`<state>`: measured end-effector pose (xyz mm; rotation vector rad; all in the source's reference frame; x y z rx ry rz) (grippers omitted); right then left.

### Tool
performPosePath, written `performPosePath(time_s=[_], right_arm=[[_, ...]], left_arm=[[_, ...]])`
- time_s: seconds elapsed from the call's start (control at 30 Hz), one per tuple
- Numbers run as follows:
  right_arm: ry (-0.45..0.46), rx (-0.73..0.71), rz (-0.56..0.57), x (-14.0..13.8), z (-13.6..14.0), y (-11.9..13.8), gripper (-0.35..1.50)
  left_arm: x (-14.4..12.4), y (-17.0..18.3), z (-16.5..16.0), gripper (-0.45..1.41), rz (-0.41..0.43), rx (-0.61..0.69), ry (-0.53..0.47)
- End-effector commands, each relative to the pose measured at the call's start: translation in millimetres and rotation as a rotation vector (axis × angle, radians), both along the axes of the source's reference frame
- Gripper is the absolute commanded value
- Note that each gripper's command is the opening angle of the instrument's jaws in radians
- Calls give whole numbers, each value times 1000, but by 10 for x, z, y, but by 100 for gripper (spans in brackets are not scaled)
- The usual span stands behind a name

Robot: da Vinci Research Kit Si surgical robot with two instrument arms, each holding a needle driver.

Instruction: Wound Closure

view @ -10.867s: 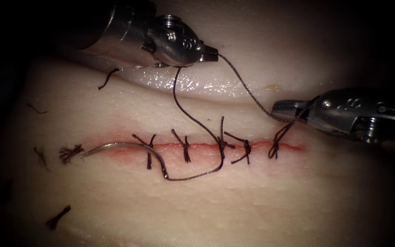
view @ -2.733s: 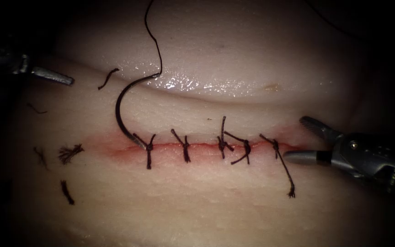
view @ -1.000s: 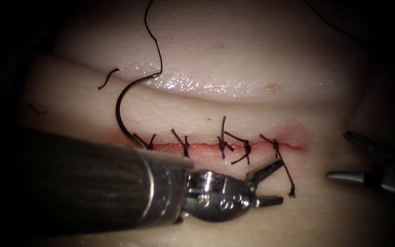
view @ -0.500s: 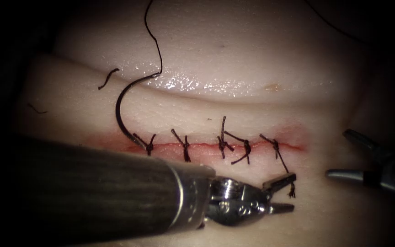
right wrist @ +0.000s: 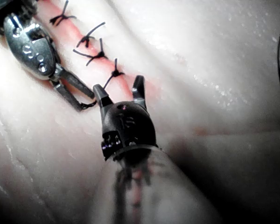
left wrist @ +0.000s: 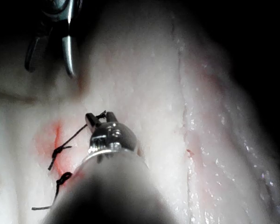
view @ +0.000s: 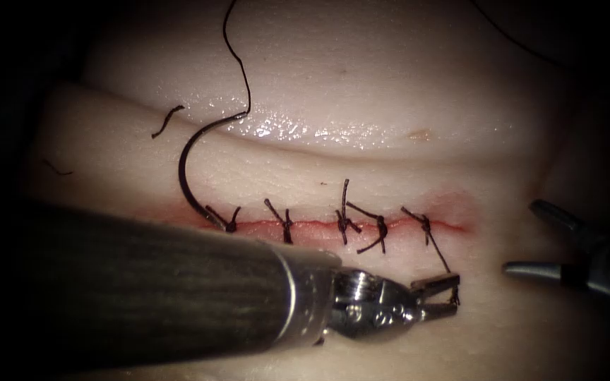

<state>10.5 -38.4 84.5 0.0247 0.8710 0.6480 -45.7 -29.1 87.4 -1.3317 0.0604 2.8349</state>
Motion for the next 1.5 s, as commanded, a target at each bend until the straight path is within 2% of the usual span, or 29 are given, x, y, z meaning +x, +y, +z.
performPosePath(time_s=[0.03,0.1,0.17,0.57,0.67,0.7,0.73,0.87,0.93,1.17,1.5], right_arm=[[3,0,-2,8,7,-4,71],[3,0,-2,8,7,-4,69],[3,0,-2,8,7,-4,68],[1,-6,-7,3,11,-2,64],[62,-23,-71,6,17,0,64],[128,-53,-146,11,22,1,64],[174,-120,-234,18,30,-1,78],[242,-176,-322,26,47,-4,81],[264,-195,-352,30,62,-2,93],[283,-226,-385,53,93,-10,100],[296,-298,-414,91,100,-15,101]], left_arm=[[-7,-5,5,7,8,-4,-1],[-7,-5,5,-13,6,8,0],[-6,-5,4,-45,1,24,-3],[4,4,-6,-45,-13,67,-19],[12,14,-16,-45,-44,52,-33],[18,18,-21,-45,-59,47,-34],[23,21,-26,-45,-64,48,-31],[36,26,-36,-45,-82,44,-29],[42,29,-40,-45,-90,44,-21],[48,26,-41,-45,-91,43,-15],[48,26,-42,-45,-92,43,-14]])
